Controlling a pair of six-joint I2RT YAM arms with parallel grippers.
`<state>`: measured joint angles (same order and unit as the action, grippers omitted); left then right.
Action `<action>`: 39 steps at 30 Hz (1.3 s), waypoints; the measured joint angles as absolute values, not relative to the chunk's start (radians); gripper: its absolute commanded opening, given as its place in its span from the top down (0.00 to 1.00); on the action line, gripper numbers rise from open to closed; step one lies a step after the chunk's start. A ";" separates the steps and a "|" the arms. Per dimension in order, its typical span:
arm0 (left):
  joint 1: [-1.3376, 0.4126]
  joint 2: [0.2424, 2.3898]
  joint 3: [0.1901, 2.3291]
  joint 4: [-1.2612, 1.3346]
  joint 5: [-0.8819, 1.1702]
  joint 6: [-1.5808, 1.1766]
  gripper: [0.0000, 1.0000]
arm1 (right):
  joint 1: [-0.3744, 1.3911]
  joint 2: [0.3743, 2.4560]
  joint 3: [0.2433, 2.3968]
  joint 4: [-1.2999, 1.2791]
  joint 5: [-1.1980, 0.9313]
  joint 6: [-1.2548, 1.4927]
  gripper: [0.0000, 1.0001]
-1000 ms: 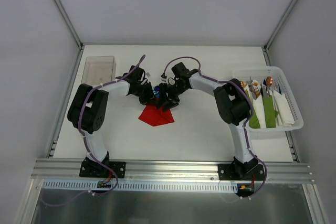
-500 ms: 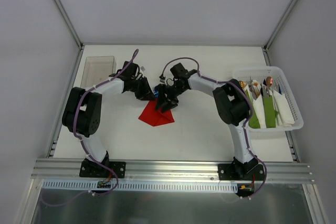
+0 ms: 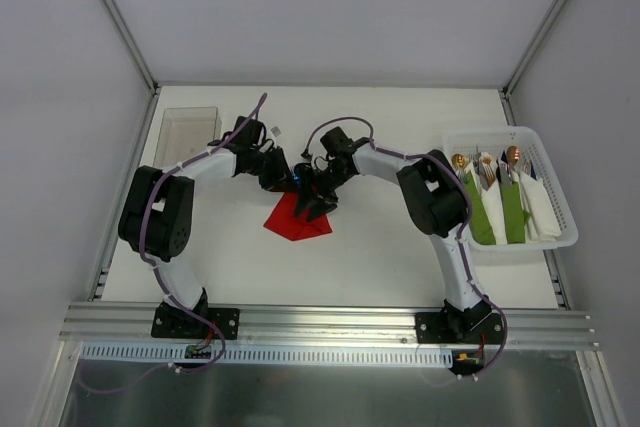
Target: Place the utensils on the paper napkin and roll it up
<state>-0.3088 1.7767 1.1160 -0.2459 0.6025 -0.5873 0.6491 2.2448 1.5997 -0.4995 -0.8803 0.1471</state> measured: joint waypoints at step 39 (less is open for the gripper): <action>-0.321 1.898 1.049 -0.248 0.609 -0.581 1.00 | 0.586 2.062 1.568 -0.483 -0.924 0.088 0.91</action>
